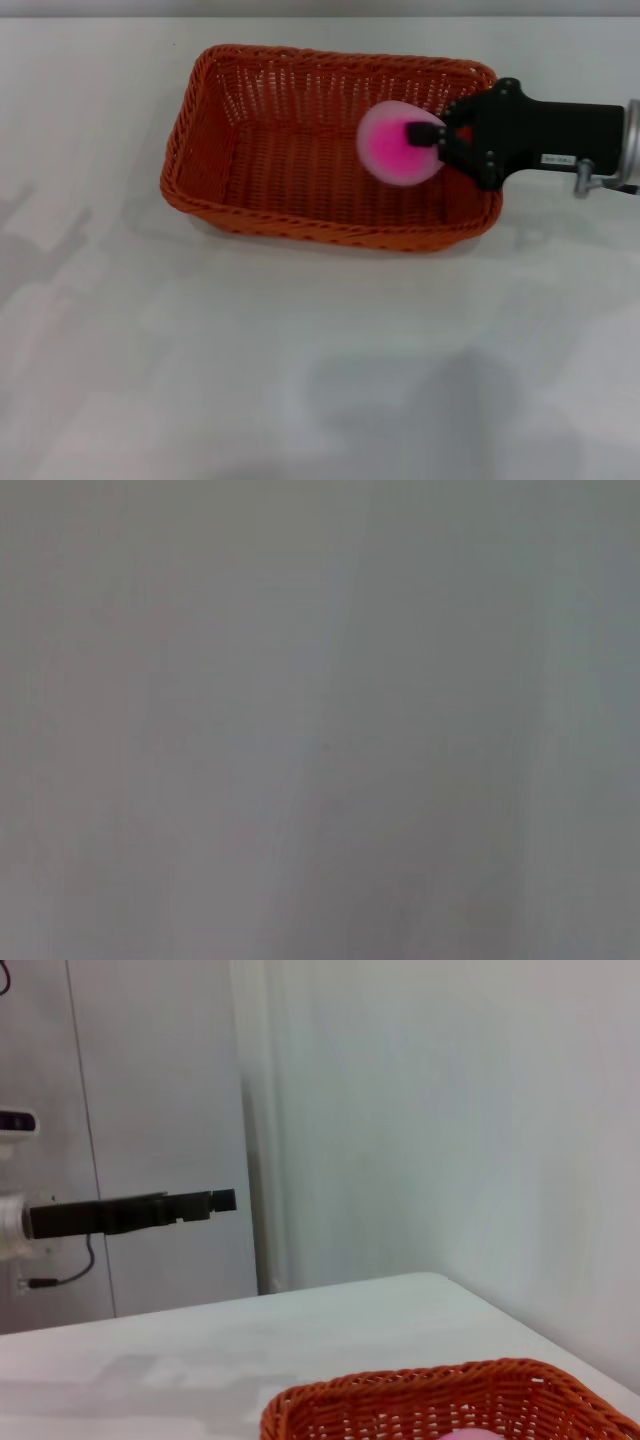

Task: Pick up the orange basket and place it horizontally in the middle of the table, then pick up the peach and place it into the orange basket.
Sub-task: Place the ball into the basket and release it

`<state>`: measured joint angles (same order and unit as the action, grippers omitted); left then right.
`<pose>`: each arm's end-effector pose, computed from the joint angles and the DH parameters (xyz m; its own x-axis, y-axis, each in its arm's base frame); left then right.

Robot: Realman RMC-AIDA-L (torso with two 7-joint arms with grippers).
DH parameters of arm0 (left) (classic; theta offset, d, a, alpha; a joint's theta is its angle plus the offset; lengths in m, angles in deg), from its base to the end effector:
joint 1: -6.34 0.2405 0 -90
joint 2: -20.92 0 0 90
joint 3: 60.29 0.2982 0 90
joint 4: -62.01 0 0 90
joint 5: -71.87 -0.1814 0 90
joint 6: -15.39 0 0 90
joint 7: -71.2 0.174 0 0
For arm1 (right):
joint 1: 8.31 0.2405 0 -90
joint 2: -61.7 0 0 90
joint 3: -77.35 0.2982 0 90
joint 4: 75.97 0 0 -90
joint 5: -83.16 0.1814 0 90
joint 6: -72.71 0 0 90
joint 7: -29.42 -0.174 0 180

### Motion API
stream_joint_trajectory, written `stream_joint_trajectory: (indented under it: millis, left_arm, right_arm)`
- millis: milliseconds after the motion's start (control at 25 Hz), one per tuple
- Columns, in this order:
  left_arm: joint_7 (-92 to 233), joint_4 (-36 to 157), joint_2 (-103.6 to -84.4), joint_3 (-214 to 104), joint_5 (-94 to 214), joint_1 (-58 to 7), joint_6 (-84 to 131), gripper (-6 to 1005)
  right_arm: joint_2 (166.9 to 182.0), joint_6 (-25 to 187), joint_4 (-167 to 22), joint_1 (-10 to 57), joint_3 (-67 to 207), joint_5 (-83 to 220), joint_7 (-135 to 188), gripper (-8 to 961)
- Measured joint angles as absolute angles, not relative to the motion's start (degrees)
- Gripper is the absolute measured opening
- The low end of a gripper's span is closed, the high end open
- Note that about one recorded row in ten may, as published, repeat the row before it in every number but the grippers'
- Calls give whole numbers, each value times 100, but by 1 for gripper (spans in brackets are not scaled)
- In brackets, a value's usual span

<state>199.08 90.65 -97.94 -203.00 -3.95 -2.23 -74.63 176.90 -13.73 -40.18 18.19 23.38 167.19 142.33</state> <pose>-0.3456 0.2640 0.0267 0.5962 -0.0144 0.8027 0.6747 -0.5328 -0.5107 0.2644 0.3337 -0.0317 0.8265 -0.1311 -0.5475 -0.3100 -0.9178 -0.2482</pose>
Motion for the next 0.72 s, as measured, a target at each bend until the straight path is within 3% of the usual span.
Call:
stream_joint_trajectory:
  millis: [280, 720]
  left_arm:
    - [19916, 9066, -9789, -20302, -389, -261, -7450, 861]
    - [19923, 9067, -9791, -20302, -386, -314, -7400, 860]
  right_arm:
    - [17740, -817, -4522, 2087, 2302, 16826, 14371, 77]
    - [17714, -695, -4661, 2086, 2367, 16989, 14408, 530]
